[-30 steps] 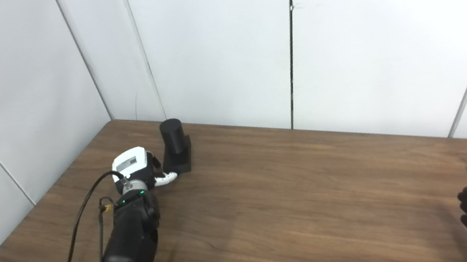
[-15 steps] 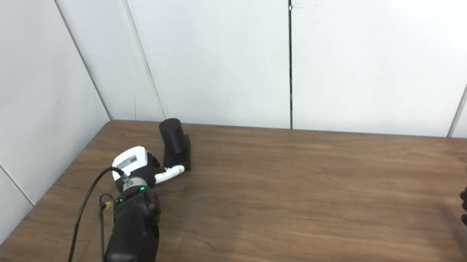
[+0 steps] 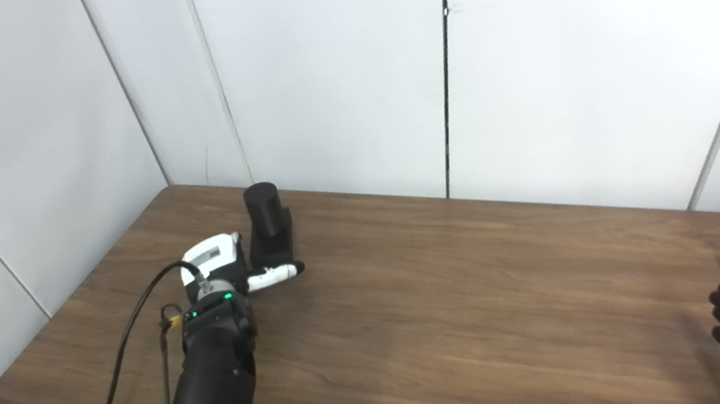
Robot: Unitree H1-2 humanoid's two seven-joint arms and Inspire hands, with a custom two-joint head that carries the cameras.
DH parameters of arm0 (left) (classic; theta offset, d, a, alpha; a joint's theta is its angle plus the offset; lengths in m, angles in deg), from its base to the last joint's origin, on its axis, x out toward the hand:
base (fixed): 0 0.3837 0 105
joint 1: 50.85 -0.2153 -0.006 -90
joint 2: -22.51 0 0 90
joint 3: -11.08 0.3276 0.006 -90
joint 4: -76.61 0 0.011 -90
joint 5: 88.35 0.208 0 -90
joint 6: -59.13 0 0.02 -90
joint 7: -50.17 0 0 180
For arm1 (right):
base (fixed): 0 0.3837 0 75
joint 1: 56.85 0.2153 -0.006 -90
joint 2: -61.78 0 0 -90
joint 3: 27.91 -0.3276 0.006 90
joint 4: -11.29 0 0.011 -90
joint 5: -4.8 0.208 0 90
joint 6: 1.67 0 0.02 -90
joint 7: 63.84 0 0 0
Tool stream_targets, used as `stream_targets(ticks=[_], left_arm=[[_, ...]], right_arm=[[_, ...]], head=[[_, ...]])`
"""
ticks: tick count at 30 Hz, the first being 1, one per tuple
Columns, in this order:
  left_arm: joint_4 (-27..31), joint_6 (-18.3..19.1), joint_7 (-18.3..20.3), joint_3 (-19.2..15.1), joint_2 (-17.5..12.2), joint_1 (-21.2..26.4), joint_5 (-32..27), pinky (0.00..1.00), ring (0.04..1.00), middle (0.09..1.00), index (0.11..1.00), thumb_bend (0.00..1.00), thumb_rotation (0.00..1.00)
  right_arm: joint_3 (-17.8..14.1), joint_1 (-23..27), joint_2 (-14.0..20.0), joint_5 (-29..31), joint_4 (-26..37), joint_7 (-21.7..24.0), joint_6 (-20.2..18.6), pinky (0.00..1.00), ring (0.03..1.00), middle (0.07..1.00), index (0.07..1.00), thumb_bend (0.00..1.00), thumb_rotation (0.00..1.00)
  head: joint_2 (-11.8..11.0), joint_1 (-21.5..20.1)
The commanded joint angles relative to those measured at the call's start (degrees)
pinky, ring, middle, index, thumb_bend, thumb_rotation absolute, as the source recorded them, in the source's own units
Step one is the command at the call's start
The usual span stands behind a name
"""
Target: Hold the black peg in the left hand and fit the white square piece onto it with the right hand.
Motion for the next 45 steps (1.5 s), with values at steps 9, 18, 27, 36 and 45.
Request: stream_targets(ticks=[9, 18, 27, 36, 45], left_arm=[[7.37, 0.24, 2.76, 0.81, 0.82, 2.93, 5.28, 1.00, 1.000, 1.000, 0.991, 0.90, 0.81], [3.51, 0.24, 4.50, -3.09, 1.77, 5.88, 8.16, 1.00, 1.000, 1.000, 0.988, 0.87, 0.85], [-4.56, 0.24, 3.64, -6.09, 0.24, 8.33, 10.18, 1.00, 1.000, 1.000, 0.956, 0.81, 0.85], [-13.07, 0.25, 4.67, -6.35, -0.49, 13.85, 12.63, 1.00, 1.000, 1.000, 0.950, 0.80, 0.88], [-16.48, 0.25, 6.98, -5.52, -0.02, 17.97, 13.57, 1.00, 1.000, 1.000, 0.983, 0.79, 0.96]], right_arm=[[0.48, -0.08, -0.58, 1.11, -2.77, 1.32, 1.95, 1.00, 0.977, 0.945, 0.915, 0.74, 0.99], [0.53, -0.17, -0.94, 0.99, -3.53, 2.48, 3.02, 1.00, 0.974, 0.943, 0.919, 0.73, 1.00], [-0.09, -0.90, -0.44, 1.08, -2.76, 2.15, 3.00, 1.00, 0.961, 0.934, 0.914, 0.73, 0.99], [-0.16, -1.46, -0.30, 1.76, -2.64, 2.76, 2.78, 1.00, 0.961, 0.930, 0.910, 0.74, 0.98], [0.20, -2.00, -0.23, 1.65, -2.30, 2.55, 2.75, 1.00, 0.964, 0.931, 0.908, 0.74, 0.97]], head=[[0.05, 0.39], [0.01, 0.56], [0.31, 0.16], [0.42, -0.03], [0.53, -0.87]])
